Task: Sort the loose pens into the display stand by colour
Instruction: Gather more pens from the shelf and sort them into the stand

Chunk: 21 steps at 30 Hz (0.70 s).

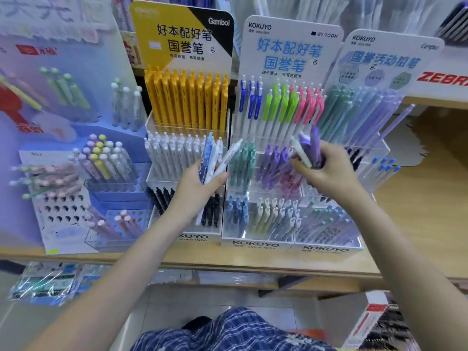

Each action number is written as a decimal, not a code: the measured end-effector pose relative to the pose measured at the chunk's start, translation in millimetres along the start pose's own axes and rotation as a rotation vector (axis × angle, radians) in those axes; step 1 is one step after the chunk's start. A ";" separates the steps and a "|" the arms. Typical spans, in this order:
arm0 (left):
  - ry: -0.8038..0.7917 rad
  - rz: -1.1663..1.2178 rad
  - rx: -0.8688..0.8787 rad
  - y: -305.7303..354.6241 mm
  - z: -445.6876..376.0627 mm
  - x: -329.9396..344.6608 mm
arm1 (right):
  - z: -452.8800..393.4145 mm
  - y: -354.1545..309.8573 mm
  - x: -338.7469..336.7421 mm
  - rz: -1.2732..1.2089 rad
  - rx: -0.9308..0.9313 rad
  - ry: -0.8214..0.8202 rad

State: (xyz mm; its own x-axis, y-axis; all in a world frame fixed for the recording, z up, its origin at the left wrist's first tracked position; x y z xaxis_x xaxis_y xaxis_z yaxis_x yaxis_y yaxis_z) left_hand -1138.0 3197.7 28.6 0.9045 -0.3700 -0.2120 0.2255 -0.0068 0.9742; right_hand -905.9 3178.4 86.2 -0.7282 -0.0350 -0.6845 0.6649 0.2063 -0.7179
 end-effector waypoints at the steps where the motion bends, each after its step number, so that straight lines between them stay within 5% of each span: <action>1: -0.004 -0.001 0.000 -0.8 0.5 -1.6 | -1.2 -0.4 4.6 0.034 -0.025 -0.004; 15: -0.053 0.007 0.027 -0.4 -16.2 -10.3 | -20.6 -18.1 0.1 0.161 0.059 -0.354; 21: -0.048 -0.012 0.018 -1.5 -21.4 -14.9 | -49.9 -7.3 21.5 0.634 0.145 -0.337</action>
State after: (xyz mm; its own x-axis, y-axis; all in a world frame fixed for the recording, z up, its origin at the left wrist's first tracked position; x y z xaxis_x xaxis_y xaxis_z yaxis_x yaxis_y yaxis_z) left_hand -1144.1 3223.1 28.7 0.8835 -0.4136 -0.2200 0.2291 -0.0282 0.9730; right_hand -934.7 3225.0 83.0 -0.1212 -0.2554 -0.9592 0.9739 0.1562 -0.1646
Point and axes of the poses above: each hand's wrist, its own z-axis away from the middle knuckle, its own x-axis out of the palm, y = z × x, the point moved 4 cm from there along -z, towards the middle knuckle, and after that the axes turned 15 degrees about -y, right-handed, at the moved point
